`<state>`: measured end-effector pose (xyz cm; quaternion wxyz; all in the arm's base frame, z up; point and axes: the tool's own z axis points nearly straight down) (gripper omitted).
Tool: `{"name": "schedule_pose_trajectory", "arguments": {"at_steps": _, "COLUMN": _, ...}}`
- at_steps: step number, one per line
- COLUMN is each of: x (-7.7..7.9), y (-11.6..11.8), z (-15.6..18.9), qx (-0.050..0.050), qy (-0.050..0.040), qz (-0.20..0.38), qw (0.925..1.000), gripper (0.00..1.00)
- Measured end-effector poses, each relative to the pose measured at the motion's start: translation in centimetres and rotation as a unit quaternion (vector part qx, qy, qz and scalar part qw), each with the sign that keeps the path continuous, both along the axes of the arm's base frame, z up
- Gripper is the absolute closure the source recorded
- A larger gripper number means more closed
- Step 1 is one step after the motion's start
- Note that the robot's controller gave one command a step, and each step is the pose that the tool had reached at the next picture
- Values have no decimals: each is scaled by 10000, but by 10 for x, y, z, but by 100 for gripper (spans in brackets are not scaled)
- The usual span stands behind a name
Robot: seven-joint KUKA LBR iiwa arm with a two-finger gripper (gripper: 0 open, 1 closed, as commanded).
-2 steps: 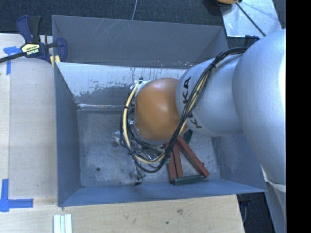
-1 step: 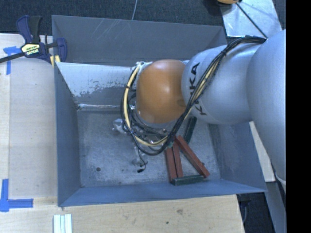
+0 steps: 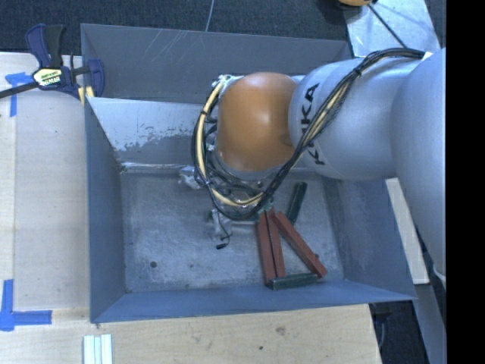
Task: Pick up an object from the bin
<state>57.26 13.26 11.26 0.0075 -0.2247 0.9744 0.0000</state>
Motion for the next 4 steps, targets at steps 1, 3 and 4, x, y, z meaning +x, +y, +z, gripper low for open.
{"name": "schedule_pose_trajectory", "arguments": {"at_steps": 1, "x": 5, "y": -37, "z": -7, "qx": -8, "qy": 65, "qz": 411, "qw": 9991, "gripper": 0}}
{"name": "schedule_pose_trajectory", "arguments": {"at_steps": 3, "x": 29, "y": -58, "z": -41, "qx": -20, "qy": 46, "qz": 1753, "qw": 9845, "gripper": 100}}
{"name": "schedule_pose_trajectory", "arguments": {"at_steps": 4, "x": 29, "y": -58, "z": -41, "qx": -19, "qy": 47, "qz": 1749, "qw": 9846, "gripper": 100}}
